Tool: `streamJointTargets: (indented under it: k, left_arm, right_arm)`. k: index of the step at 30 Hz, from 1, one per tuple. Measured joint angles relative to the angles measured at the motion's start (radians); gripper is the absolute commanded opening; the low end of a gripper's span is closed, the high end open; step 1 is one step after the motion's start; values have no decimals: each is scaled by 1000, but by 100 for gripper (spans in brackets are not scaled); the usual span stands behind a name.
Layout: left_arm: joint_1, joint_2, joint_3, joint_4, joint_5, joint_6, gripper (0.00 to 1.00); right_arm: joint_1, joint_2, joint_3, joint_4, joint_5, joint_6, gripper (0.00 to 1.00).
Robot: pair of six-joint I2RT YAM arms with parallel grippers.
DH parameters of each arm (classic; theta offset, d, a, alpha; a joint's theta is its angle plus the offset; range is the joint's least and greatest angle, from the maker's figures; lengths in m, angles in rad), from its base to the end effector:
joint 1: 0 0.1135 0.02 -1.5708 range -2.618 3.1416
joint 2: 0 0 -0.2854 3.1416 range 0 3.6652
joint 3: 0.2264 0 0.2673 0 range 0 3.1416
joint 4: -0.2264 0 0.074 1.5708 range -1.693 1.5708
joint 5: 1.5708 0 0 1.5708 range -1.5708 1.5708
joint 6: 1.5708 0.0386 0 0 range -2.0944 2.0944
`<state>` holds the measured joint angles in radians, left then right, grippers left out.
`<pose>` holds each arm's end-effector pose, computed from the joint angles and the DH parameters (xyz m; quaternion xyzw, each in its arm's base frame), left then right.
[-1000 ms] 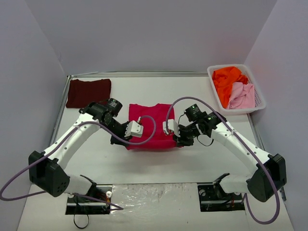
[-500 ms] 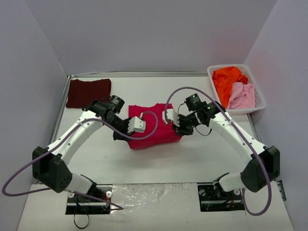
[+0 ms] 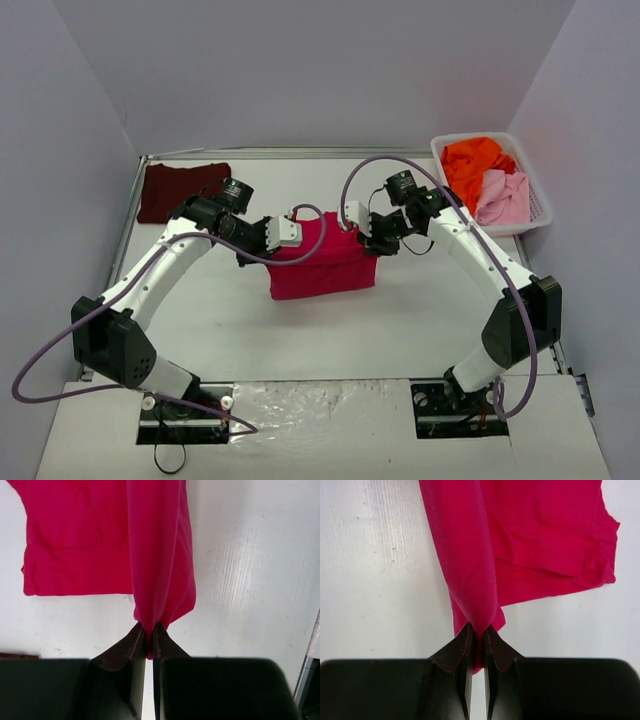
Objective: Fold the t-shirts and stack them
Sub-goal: Fold the long partially folded tshirt into a neat square
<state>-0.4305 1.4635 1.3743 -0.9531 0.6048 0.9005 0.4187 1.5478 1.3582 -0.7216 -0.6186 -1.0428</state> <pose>0.2703 -0.1483 0.3425 0.6302 0.6768 -0.2215 0.3094 0.3063 0.1608 0.3253 -0.6749 0.6053 0.1794 0.3820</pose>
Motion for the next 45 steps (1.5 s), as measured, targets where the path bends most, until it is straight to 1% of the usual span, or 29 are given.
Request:
streamJointTargets:
  k: [8,15,21,29,41,42,43,44,45]
  left_arm:
    - [41,37,23,32,-23,-5,2]
    - [78,102,88,44,-34,-2,2]
    - [105,194,155,52,-37,15,2]
    - [130,329,212,68,-33,44,2]
    - [175,520,337,77,-26,87,3]
    - [177,539,352,79,-27,90,6]
    - [178,561,370,77,-28,92,12]
    - [179,587,393,77,-30,94,25]
    - [179,612,417,79,-31,98,27]
  right_arm:
    - [-13,129,115,7,-3,-11,0]
    - [-28,230,230,13,-6,-18,0]
    - [-44,320,316,16,-6,-29,0]
    - [-69,480,432,19,-8,-42,0]
    - [-91,714,618,18,-14,-60,0]
    - [-92,732,637,17,-13,-60,2]
    - [-92,755,660,18,-11,-60,5]
    - [-92,776,678,20,-6,-60,9]
    - [-92,798,702,17,3,-61,17]
